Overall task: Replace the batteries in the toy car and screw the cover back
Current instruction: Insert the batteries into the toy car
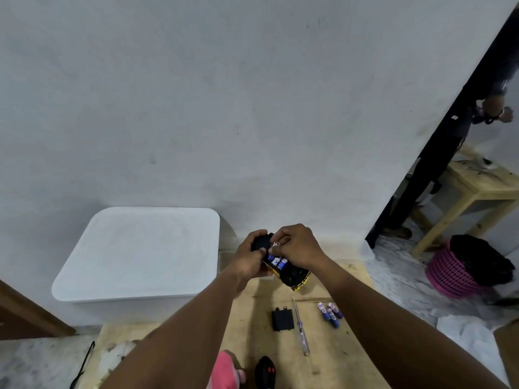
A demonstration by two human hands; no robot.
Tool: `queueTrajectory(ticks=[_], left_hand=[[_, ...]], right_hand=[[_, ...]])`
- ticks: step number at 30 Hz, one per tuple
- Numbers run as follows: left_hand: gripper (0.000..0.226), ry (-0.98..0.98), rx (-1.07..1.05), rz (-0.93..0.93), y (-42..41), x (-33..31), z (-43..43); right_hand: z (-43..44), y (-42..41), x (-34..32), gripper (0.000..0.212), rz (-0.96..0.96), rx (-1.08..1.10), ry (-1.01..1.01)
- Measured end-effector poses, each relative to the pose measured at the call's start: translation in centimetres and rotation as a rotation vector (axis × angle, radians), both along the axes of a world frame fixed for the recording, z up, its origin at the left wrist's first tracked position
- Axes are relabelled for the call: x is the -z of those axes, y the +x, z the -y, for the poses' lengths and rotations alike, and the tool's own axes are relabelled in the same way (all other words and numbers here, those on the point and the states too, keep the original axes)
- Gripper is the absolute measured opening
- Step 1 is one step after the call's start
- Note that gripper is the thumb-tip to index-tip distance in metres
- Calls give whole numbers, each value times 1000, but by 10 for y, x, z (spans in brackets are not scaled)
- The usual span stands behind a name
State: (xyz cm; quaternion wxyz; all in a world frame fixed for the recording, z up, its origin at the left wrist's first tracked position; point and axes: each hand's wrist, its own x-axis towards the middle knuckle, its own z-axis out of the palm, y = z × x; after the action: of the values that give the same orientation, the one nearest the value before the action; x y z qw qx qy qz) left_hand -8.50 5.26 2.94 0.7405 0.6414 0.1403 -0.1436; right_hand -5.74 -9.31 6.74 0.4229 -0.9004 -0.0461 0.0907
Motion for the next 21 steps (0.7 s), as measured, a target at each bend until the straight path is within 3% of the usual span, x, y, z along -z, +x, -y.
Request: queueTrajectory(ticks=[3,5,7,9,11,15,16,18,21], left_hand=[[42,1,-5,-13,1,-1,1],[42,10,-11,-17,1,-2,1],[42,21,-15,-19,1,-1,0],[42,28,-7,-21,0,-1,0],[42,44,13,-12,0,-2,-1],[42,91,62,10,1,-5,-1],[43,98,73,12,1,-6,-1],[49,105,76,11,2,-7,0],[61,75,48,8,1,-8,2]], right_hand=[[8,0,-5,7,24,211,314],[12,3,-12,16,-63,330,590],[16,6,-18,27,-176,353,688],[19,9,-20,36,-234,324,576],[21,11,-18,41,-212,255,325],[17,7,-11,23,-96,14,-142],[17,6,-8,29,-119,-27,-210],[19,6,-1,37,-153,-48,-258],[21,2,9,33,-12,8,-252]])
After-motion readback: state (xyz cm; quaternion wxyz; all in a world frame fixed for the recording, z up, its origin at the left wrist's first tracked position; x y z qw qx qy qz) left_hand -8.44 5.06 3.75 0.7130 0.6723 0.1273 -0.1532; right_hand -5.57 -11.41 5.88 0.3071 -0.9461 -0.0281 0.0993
